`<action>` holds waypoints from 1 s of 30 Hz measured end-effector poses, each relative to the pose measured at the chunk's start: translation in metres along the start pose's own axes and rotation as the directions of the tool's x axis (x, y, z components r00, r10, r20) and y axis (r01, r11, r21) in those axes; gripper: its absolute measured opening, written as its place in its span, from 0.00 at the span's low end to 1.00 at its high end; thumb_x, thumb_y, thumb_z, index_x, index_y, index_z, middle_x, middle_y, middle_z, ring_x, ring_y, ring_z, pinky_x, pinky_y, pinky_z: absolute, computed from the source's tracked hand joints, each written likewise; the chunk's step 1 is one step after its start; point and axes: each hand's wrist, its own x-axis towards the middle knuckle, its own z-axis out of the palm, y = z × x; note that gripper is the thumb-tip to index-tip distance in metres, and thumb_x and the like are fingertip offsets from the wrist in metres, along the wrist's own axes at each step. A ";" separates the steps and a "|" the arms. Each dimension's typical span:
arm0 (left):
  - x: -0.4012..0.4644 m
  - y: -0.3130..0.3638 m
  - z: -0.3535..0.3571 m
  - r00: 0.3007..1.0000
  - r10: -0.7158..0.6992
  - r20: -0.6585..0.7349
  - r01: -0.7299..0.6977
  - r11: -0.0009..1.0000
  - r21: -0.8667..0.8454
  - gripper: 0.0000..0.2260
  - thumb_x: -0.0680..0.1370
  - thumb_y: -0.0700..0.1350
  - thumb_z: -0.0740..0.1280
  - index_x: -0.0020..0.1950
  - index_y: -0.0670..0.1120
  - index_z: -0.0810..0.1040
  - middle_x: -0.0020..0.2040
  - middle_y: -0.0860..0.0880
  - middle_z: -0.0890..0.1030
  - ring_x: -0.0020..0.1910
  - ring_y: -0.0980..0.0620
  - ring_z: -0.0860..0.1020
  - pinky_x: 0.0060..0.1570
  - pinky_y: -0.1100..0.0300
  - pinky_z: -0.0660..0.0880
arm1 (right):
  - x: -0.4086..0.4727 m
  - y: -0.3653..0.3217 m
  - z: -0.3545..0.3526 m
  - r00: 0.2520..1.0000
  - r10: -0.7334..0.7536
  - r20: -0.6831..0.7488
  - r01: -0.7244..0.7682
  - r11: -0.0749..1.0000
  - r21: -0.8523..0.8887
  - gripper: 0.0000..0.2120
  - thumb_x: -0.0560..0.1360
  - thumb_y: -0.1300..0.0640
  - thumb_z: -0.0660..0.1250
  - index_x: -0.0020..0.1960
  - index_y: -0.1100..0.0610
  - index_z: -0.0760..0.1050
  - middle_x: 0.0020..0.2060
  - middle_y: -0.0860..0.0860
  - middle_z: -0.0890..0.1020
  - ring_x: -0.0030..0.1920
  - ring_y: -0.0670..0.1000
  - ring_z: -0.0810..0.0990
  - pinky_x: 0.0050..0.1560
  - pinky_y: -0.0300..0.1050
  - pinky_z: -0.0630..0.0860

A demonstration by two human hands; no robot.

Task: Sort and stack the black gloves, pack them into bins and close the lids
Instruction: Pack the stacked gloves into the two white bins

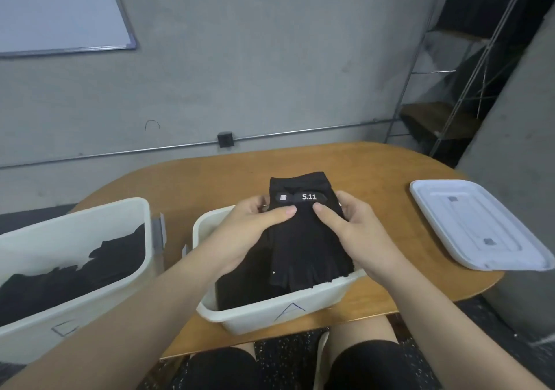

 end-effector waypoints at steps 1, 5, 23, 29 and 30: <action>0.002 -0.002 0.002 0.999 -0.015 -0.044 0.015 1.000 -0.008 0.15 0.79 0.44 0.73 0.64 0.41 0.80 0.57 0.44 0.86 0.56 0.46 0.85 0.60 0.50 0.80 | 0.003 0.001 -0.001 1.000 0.016 -0.024 -0.017 0.999 -0.039 0.13 0.81 0.57 0.69 0.65 0.55 0.77 0.52 0.50 0.87 0.54 0.50 0.86 0.53 0.48 0.83; 0.007 -0.010 0.009 0.984 -0.112 -0.138 0.108 0.993 -0.038 0.18 0.79 0.47 0.73 0.64 0.39 0.78 0.52 0.45 0.88 0.49 0.47 0.87 0.42 0.56 0.83 | 0.006 0.009 -0.006 0.995 0.013 -0.096 -0.046 0.935 -0.351 0.31 0.79 0.56 0.72 0.78 0.49 0.64 0.51 0.40 0.82 0.49 0.37 0.82 0.51 0.36 0.79; 0.018 -0.029 0.022 0.992 -0.089 -0.093 0.111 0.953 0.282 0.13 0.83 0.54 0.67 0.59 0.45 0.79 0.50 0.52 0.87 0.48 0.54 0.86 0.42 0.64 0.80 | -0.009 0.036 -0.031 0.944 -0.304 0.126 0.272 0.502 -0.821 0.25 0.79 0.59 0.69 0.75 0.55 0.71 0.72 0.47 0.72 0.70 0.46 0.69 0.68 0.25 0.56; 0.007 -0.039 0.011 0.894 0.444 0.064 -0.246 0.367 0.897 0.26 0.81 0.58 0.66 0.75 0.48 0.68 0.70 0.51 0.72 0.69 0.51 0.70 0.69 0.55 0.69 | -0.007 0.039 -0.032 0.956 -0.232 0.178 0.277 0.527 -0.803 0.23 0.83 0.55 0.65 0.77 0.54 0.70 0.79 0.47 0.66 0.79 0.42 0.59 0.77 0.31 0.52; 0.006 -0.036 0.010 0.860 0.474 0.191 -0.333 0.237 0.913 0.27 0.81 0.59 0.65 0.77 0.48 0.67 0.74 0.50 0.69 0.73 0.50 0.67 0.74 0.54 0.65 | -0.005 0.039 -0.032 0.960 -0.200 0.197 0.273 0.510 -0.815 0.23 0.83 0.53 0.64 0.78 0.53 0.69 0.80 0.46 0.63 0.80 0.43 0.56 0.79 0.38 0.54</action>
